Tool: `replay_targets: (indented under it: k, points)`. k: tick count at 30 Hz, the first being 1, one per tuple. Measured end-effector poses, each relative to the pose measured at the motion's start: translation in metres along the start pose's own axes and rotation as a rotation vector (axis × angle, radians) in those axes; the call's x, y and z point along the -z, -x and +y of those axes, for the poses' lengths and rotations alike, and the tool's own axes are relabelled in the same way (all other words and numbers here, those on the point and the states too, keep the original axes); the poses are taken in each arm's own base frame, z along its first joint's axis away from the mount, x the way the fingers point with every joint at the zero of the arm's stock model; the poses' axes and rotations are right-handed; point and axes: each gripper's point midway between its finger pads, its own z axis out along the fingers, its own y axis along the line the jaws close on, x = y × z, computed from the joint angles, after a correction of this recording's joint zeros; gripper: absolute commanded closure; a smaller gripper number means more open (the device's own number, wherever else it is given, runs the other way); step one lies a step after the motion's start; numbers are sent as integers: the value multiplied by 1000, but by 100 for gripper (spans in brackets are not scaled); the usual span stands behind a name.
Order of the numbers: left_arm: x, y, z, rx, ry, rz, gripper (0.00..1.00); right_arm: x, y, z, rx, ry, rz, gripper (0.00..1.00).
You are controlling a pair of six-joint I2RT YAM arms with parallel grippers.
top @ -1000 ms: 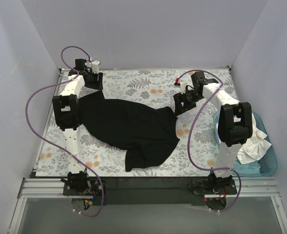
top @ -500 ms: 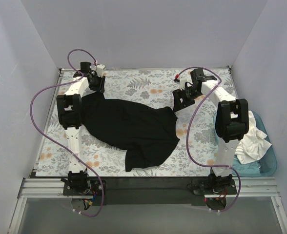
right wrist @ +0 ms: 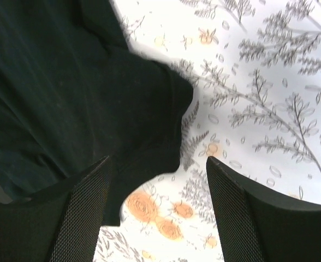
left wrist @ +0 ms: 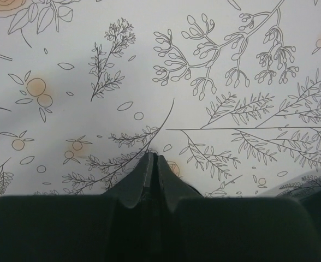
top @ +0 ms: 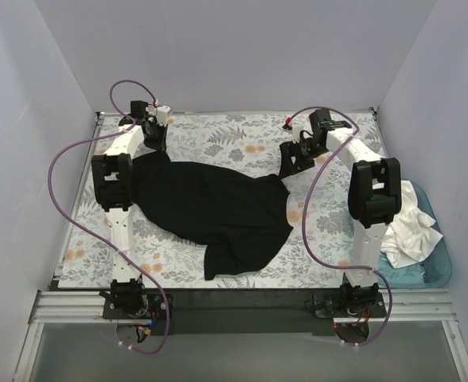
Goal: Fold and stack the t-shirts
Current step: Flatten the tshirt out
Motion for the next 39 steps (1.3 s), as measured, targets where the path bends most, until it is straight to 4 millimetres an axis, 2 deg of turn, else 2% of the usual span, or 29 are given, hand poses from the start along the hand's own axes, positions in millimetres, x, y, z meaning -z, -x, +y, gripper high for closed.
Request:
replay_targets:
  k: [4,6,8,13,16,19,22,23,25,29,32,34,35,37,39]
  points:
    - [6,3,-2,22,-4,9,100,-12,8,-6,-15,16,-8,22]
    - [8,7,-4,31,-12,1,100,-18,7,-8,-27,26,0,15]
    - [10,8,-5,40,-18,0,100,-25,5,-11,-43,37,11,13]
    - [16,11,-10,55,-33,-1,100,-41,3,-13,-67,69,29,14]
    - [20,15,-12,65,-38,-10,100,-48,7,-12,-73,105,24,24]
    - [22,16,-14,77,-42,-13,100,-54,11,-6,-75,155,15,44]
    - [24,17,-15,92,-45,-12,100,-60,15,6,-85,238,7,91]
    - [24,17,-16,101,-47,-11,100,-61,16,8,-86,256,7,98]
    - [25,16,-17,113,-49,-8,100,-59,22,13,-92,279,0,99]
    - [30,8,-20,163,-66,8,100,-48,39,15,-58,289,-41,99]
    - [40,8,-19,208,-79,0,100,-28,50,9,-19,267,-84,99]
    - [55,7,-17,247,-94,-16,100,-7,56,15,42,251,-121,99]
    - [65,6,-16,269,-100,-24,100,7,57,22,81,241,-139,99]
    - [88,3,-10,311,-112,-48,100,35,53,48,209,219,-165,99]
    - [116,-7,-2,357,-113,-72,100,54,32,97,376,212,-154,99]
